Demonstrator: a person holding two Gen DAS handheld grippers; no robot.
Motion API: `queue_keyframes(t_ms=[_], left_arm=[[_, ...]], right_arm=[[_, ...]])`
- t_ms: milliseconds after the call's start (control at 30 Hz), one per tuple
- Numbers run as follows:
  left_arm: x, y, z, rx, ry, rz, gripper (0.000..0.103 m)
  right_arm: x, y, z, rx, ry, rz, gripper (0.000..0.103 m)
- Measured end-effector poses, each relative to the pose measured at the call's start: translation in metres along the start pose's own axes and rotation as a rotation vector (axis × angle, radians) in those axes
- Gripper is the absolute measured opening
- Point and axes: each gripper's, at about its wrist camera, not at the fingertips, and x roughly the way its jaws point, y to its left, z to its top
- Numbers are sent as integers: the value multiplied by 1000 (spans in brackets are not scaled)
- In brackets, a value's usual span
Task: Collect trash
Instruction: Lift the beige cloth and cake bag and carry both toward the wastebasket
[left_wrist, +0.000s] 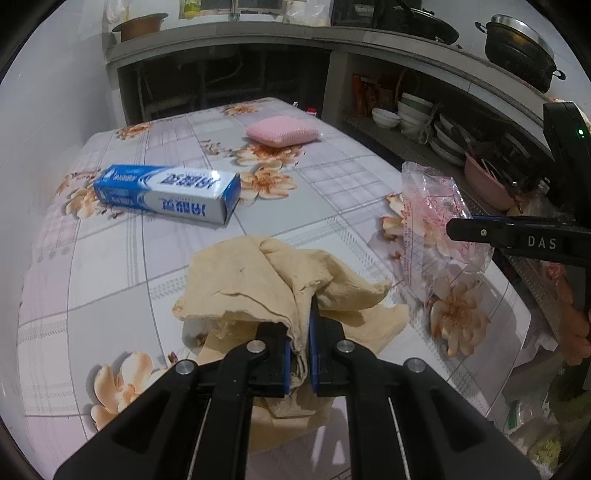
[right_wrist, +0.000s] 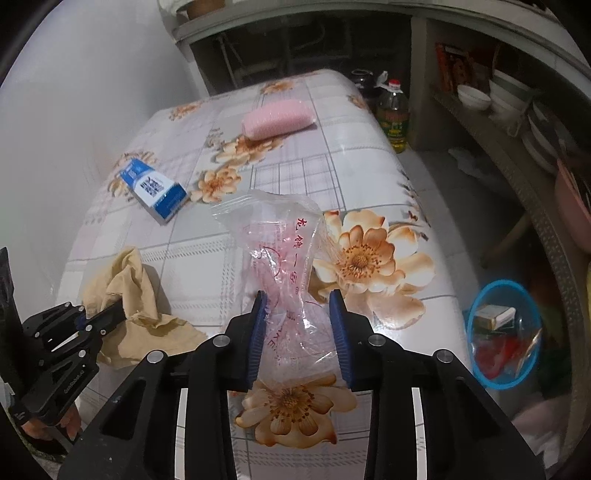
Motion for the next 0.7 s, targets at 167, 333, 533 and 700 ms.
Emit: queue_keyframes(t_ms=[167, 333, 533, 700], left_arm=[[-3, -5, 8, 11, -16, -2, 7], [-9, -17, 18, 37, -36, -3, 7], [-13, -46, 38, 91, -62, -39, 7], [-11, -79, 61, 142, -77, -97, 7]], right_arm=[[-9, -6, 1, 26, -28, 33, 28], [-21, -16, 1, 59, -67, 64, 27], [-42, -47, -1, 137, -132, 115, 25], [-71, -85, -7, 218, -214, 105, 25]])
